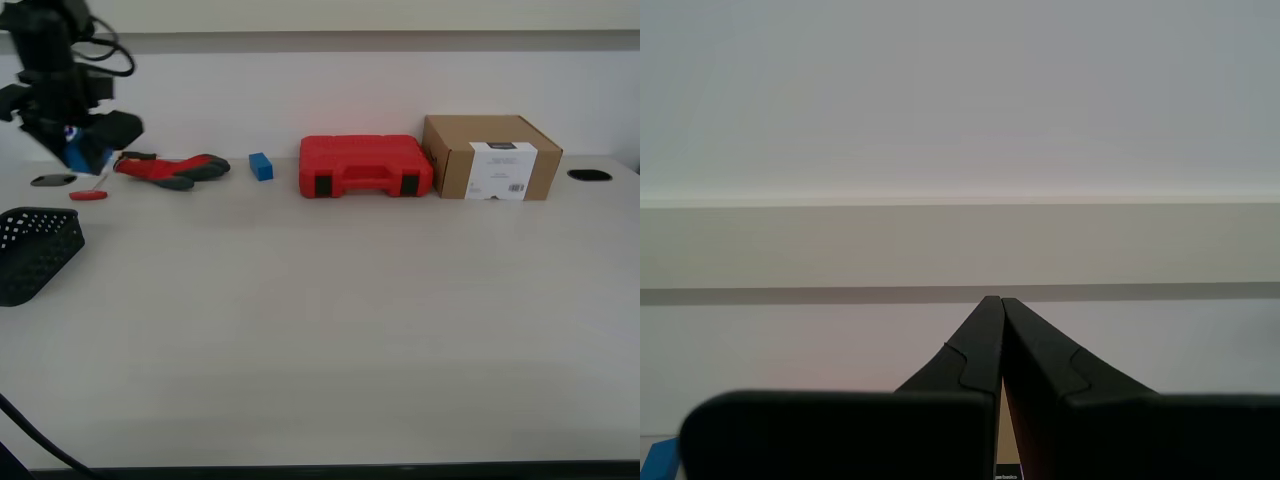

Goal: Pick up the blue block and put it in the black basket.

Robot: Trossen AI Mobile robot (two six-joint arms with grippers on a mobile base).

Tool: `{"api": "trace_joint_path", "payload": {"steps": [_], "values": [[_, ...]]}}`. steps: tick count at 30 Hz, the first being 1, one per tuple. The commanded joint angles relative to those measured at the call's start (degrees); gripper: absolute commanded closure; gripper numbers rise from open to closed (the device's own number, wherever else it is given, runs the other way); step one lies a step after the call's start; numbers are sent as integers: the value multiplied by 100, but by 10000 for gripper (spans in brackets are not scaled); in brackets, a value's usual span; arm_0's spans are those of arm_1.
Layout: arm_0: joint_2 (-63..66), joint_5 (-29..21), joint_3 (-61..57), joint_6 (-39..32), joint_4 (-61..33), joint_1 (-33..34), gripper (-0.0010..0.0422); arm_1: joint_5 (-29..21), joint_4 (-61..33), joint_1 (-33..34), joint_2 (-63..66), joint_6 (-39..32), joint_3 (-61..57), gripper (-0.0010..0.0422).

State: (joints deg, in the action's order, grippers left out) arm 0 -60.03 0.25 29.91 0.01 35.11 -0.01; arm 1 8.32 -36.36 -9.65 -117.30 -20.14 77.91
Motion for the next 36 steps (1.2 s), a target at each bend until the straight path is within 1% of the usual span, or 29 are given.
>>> {"api": "trace_joint_path", "payload": {"steps": [1, 5, 7, 10, 11, 13, 14, 16, 20, 23, 29, 32, 35, 36], "values": [[-2, 4, 7, 0, 17, 0, 413, -13, 109, -555, 28, -140, -280, 413], [-2, 4, 7, 0, 20, 2, 413, -57, 610, -1137, 28, -181, -638, 413], [-2, 4, 7, 0, 20, 0, 413, -140, 848, -1325, 28, -205, -782, 413], [-2, 4, 7, 0, 20, 0, 413, -122, 1235, -1534, 28, -280, -944, 413], [-2, 4, 7, 0, 20, 0, 413, -120, 1285, -1611, 26, -326, -957, 413], [-2, 4, 7, 0, 20, 2, 413, 85, 1392, -1818, 26, -439, -957, 413], [-2, 4, 7, 0, 20, 2, 413, 109, 1425, -1926, 26, -442, -957, 413], [-2, 4, 7, 0, 20, 0, 413, -24, 1432, -2092, 26, -422, -966, 413], [-2, 4, 7, 0, 20, 2, 413, -76, 1508, -2227, -157, -385, -977, 413], [-2, 4, 7, 0, 22, 0, 413, -369, 1567, -2227, -317, -365, -984, 413], [-2, 4, 7, 0, 22, 2, 413, -549, 1611, -2227, -431, -413, -984, 412], [-2, 4, 7, 0, 24, 2, 413, -761, 1585, -2227, -433, -413, -973, 390], [-2, 4, 7, 0, 22, 2, 413, -721, 1587, -2225, -433, -356, -973, 326], [-2, 4, 7, 0, 22, 0, 413, -708, 1558, -2225, -433, -293, -973, 282]]}}
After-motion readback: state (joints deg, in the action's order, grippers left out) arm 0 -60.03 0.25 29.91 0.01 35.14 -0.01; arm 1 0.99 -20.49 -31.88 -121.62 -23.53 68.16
